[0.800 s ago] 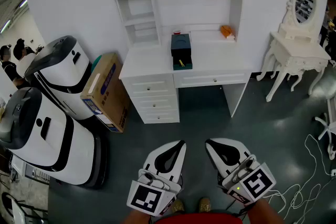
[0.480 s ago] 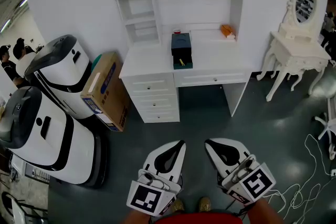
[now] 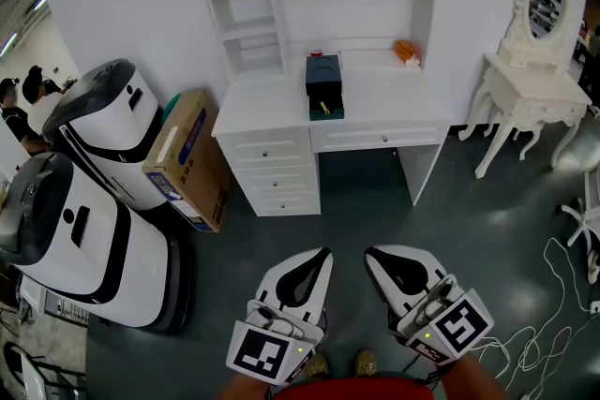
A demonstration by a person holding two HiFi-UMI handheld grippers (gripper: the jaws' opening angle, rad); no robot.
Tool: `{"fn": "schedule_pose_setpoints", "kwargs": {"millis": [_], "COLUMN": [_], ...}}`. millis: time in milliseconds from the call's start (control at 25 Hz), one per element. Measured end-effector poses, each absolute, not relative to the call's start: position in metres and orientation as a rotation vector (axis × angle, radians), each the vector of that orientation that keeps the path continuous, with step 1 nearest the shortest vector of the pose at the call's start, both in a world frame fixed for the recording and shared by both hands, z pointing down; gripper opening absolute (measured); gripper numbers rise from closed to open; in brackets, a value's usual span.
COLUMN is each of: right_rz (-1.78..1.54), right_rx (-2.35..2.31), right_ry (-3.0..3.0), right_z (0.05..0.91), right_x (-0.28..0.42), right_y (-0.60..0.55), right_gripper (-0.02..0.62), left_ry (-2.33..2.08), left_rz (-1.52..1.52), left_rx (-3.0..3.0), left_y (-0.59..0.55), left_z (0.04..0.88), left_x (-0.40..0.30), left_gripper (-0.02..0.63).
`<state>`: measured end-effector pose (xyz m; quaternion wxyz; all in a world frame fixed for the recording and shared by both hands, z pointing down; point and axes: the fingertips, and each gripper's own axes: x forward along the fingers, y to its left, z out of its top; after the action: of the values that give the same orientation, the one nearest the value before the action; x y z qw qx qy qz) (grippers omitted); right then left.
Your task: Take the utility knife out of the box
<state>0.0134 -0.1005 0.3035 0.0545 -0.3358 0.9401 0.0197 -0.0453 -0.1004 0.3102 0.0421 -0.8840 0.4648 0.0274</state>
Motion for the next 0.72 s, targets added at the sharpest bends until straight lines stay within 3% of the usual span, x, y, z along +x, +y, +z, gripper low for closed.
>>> {"fn": "schedule_pose_setpoints", "kwargs": {"millis": [400, 720], "right_rz": [0.031, 0.007], "right_rx": [-1.026, -1.043], "right_ry": [2.86, 2.853], "right_z": [0.311, 0.314], "right_x": [0.016, 0.022], "right_y": [-0.106, -0.109], "right_gripper": [0.008, 0.008], "left_ry": [1.395, 1.349], "left_rz": [0.043, 0.184], "left_rx": [-2.74, -2.635], "left_y": [-0.11, -0.149], "left_z": [0.311, 0.253], "left_x": [-0.038, -0.048], "left_gripper": [0.031, 0.031]}}
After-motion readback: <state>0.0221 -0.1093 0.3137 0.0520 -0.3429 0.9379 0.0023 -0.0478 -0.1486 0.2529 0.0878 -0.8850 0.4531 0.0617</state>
